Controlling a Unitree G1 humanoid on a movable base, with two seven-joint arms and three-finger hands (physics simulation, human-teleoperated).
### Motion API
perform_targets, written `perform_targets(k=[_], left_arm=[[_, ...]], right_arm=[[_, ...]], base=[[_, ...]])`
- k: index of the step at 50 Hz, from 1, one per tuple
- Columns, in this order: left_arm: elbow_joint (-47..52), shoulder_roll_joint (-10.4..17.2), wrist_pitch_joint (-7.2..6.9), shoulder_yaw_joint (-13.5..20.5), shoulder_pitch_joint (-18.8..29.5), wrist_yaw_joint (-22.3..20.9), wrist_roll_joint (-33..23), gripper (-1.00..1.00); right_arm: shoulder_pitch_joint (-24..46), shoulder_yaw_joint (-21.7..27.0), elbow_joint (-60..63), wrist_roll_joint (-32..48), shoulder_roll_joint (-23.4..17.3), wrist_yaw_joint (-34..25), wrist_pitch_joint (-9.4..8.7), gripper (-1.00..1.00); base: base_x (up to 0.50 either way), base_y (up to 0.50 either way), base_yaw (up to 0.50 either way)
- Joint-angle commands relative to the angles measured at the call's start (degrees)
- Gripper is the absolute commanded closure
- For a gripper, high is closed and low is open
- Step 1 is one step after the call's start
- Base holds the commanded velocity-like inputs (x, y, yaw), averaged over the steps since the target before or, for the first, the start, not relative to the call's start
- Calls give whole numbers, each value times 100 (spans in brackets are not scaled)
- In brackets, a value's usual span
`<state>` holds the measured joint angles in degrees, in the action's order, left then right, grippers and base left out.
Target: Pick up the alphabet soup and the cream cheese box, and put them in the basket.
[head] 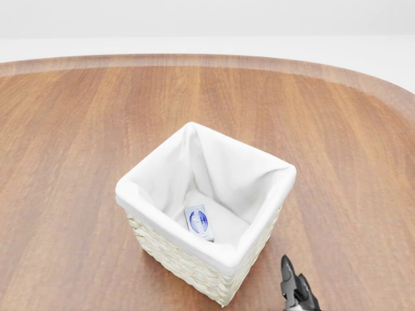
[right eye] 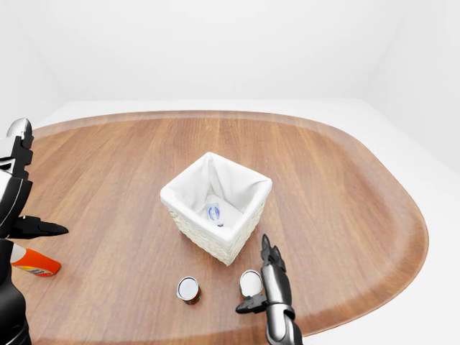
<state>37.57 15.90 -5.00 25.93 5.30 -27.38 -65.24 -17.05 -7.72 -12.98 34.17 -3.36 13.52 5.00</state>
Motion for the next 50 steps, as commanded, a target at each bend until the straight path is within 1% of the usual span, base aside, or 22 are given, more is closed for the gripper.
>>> perform_targets(k=[1,3,9,16,30,40,43,48,49,50], left_arm=[[26,15,0,6,-8,-27,1,-100],[-55,-12,0,4,-21,87,53,-100],[-84,-9,0,-9,-19,115,64,-100],[49,20,0,3,-1,-61,-20,-100],[25,17,0,-6,25,-64,-38,-100],[25,16,0,-6,25,-62,-38,-100],[25,16,0,-6,25,-63,-38,-100],[25,17,0,-6,24,-64,-38,-100],[25,17,0,-6,24,-63,-38,-100],[25,16,0,-6,25,-63,-37,-100]], right_arm=[[164,-44,-431,90,14,176,0,-100],[261,-46,-684,127,14,278,0,-100],[318,-107,-869,212,50,354,0,-100],[365,-135,-979,222,48,378,0,-100],[501,-86,-1306,243,49,467,0,-100],[728,-10,-1825,296,39,623,0,-100],[881,4,-2203,354,34,763,0,-100],[865,20,-2161,371,43,742,0,-100],[859,31,-2137,376,44,750,0,29],[861,38,-2135,383,42,764,0,100]], base=[[0,0,0],[0,0,0],[0,0,0],[0,0,0],[0,0,0],[0,0,0],[0,0,0],[0,0,0],[0,0,0],[0,0,0]])
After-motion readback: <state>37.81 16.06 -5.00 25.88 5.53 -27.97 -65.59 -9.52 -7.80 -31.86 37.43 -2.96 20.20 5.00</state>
